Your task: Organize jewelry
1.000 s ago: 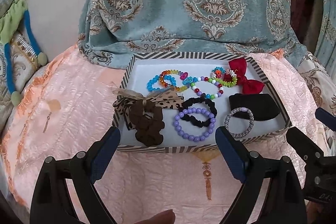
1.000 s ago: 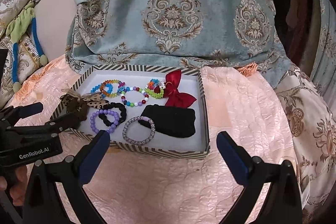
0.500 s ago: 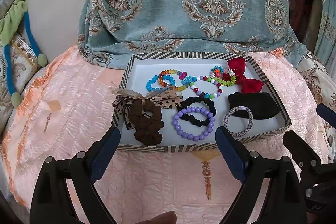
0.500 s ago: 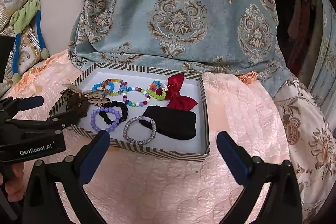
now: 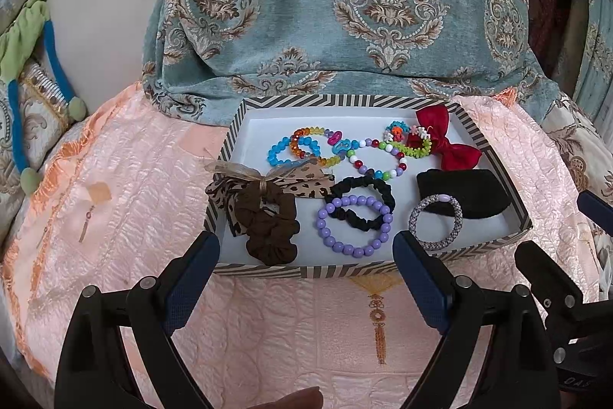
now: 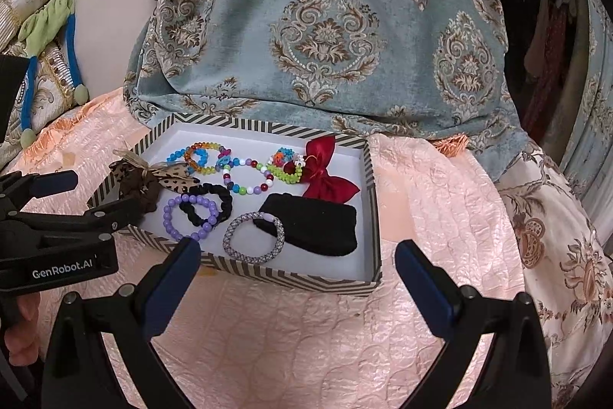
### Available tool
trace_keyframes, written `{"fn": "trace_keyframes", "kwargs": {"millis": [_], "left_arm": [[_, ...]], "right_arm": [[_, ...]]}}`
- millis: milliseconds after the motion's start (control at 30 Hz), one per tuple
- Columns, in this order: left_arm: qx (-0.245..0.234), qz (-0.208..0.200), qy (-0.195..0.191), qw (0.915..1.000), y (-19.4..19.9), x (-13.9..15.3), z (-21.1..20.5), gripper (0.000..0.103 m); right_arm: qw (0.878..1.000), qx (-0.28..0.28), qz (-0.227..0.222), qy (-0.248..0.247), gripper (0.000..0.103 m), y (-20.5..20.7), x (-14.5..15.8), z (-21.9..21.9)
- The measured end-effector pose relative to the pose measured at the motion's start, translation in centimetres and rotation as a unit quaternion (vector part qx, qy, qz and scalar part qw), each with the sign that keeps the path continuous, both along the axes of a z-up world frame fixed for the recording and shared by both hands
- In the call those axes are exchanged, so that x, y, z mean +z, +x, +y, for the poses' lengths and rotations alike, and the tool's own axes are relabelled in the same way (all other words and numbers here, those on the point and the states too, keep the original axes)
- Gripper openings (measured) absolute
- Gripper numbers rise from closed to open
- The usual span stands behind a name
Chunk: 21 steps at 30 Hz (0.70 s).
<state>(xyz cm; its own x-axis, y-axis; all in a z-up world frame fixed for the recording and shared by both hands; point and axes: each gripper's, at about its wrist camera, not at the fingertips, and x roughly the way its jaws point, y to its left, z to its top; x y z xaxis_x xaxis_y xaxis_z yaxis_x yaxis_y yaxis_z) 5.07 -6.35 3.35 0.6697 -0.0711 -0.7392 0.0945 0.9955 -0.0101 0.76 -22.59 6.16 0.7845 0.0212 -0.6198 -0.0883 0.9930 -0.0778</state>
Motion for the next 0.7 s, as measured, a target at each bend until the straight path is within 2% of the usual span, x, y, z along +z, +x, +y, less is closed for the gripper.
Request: {"fn": "trace_keyframes", "kwargs": {"millis": [700], "left_arm": [[0.001,0.002,-0.001,1.0000,0.11,0.03,-0.06,0.079]], "right_arm": [[1.000,0.004,0.002,-0.001,0.103,-0.02,-0.15,0.11]]}}
